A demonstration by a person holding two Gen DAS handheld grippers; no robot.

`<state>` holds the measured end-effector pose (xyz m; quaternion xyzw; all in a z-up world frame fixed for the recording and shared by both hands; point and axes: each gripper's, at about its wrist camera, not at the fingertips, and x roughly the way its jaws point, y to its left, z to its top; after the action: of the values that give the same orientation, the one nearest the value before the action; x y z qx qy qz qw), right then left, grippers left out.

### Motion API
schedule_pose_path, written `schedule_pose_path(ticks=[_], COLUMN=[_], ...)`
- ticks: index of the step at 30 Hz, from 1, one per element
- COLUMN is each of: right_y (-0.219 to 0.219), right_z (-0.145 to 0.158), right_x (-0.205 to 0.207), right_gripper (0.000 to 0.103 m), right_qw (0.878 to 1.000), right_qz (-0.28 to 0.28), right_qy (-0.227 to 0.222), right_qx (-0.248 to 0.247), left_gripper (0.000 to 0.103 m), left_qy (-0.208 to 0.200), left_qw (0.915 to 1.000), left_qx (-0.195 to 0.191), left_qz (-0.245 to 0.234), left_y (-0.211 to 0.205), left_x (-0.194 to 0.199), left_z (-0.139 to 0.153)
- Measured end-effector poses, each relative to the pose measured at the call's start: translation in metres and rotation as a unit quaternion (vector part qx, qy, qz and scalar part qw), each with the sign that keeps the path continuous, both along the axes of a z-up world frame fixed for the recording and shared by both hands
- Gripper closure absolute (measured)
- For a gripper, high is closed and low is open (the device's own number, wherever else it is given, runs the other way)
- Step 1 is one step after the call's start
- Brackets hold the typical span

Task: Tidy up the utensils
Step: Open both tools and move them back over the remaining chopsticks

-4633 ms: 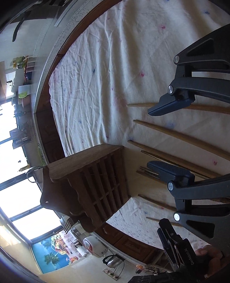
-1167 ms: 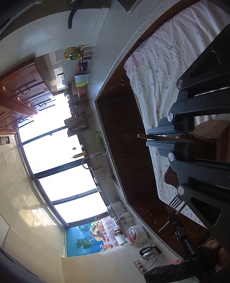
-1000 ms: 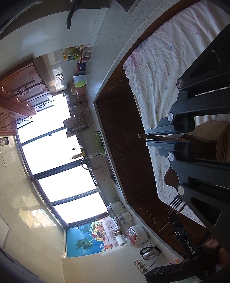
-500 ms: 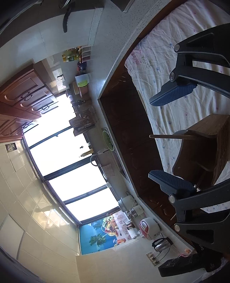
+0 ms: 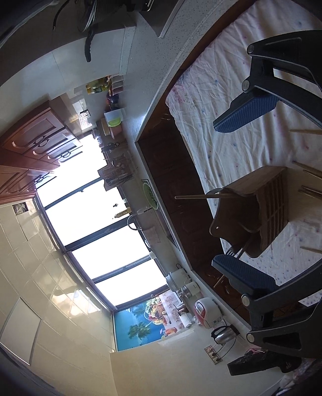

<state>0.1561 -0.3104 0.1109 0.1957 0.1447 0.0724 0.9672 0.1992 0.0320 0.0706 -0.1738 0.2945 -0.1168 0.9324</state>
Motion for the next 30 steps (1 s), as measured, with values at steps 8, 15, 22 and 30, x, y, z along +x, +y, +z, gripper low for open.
schedule_pose_path(ticks=[8,15,22,30], right_y=[0.004,0.009,0.023,0.044], right_z=[-0.037,-0.066,-0.082,-0.088], right_x=[-0.026,-0.038,-0.04,-0.03], right_gripper=[0.003,0.003,0.003,0.005], right_qw=[0.999,0.996,0.993,0.989], right_qz=[0.009,0.017,0.031,0.054], right_qy=[0.052,0.09,0.111,0.128], right_qx=[-0.009,-0.014,-0.024,-0.048], left_gripper=[0.028,0.028,0.028,0.028], left_qy=[0.04,0.065,0.085,0.104], left_qw=[0.9992,0.9977,0.9954,0.9919], left_qx=[0.008,0.022,0.045,0.073], left_qz=[0.002,-0.002,-0.002,-0.005], left_y=[0.006,0.003,0.0,-0.003], left_x=[-0.03,-0.043,-0.046,-0.037], left_z=[-0.033,-0.055,-0.07,-0.077])
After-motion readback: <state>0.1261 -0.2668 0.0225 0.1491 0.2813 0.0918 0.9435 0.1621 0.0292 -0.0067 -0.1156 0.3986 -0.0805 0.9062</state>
